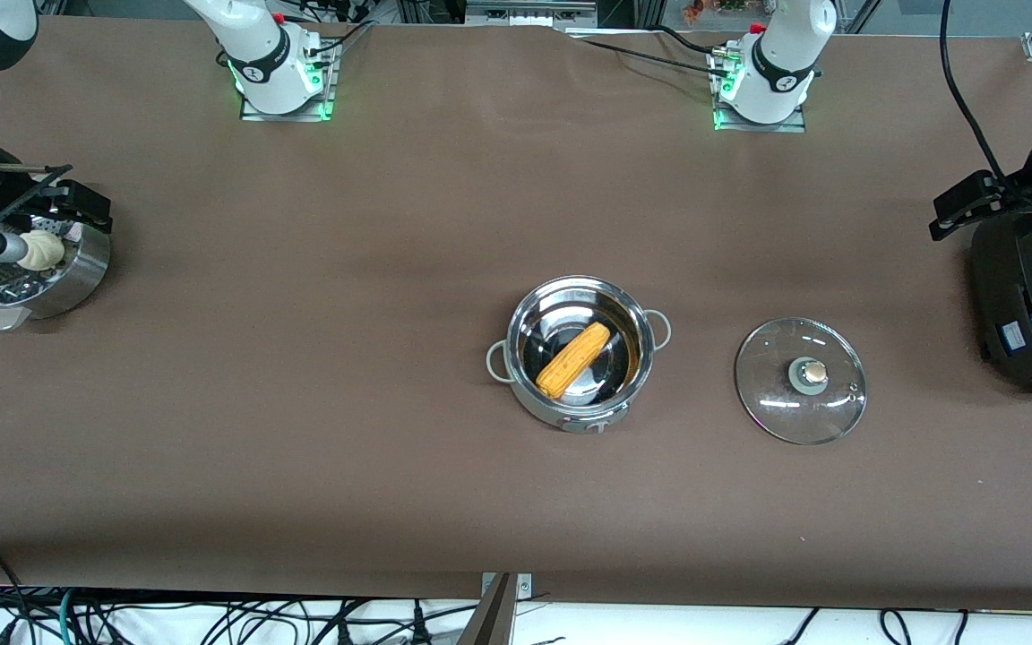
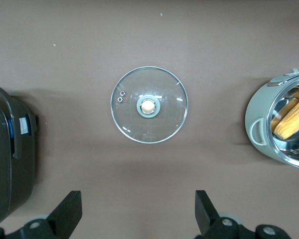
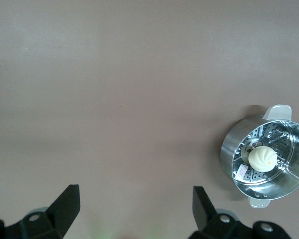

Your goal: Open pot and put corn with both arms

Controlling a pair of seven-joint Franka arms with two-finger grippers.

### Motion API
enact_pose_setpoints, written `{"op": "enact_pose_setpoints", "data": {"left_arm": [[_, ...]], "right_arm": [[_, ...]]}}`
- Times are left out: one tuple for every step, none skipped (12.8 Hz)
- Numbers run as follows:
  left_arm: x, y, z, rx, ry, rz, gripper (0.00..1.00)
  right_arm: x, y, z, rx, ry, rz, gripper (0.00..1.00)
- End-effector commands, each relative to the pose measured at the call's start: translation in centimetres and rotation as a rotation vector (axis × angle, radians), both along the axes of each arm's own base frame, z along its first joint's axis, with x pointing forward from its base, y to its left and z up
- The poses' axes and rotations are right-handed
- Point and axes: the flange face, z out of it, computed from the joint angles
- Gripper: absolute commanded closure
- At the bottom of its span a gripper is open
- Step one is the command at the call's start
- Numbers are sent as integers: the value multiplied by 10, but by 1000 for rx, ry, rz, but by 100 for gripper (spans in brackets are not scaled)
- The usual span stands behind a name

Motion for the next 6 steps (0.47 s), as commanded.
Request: {"op": "enact_pose_setpoints", "data": {"left_arm": [[2, 4, 4, 23, 11, 10, 0], [2, 3, 4, 21, 11, 8, 0], [2, 2, 4, 21, 11, 7, 0], [2, 2, 5, 22, 9, 7, 0], [2, 2, 4, 21, 11, 7, 0], [2, 2, 4, 20, 11, 6, 0]], "right_arm": [[4, -3, 6, 23, -11, 11, 0], [4, -1, 6, 23, -12, 14, 0], [4, 2, 7, 23, -15, 21, 0], [5, 3, 8, 23, -18, 21, 0], [5, 3, 8, 25, -18, 21, 0], [5, 4, 7, 31, -18, 20, 0]]}}
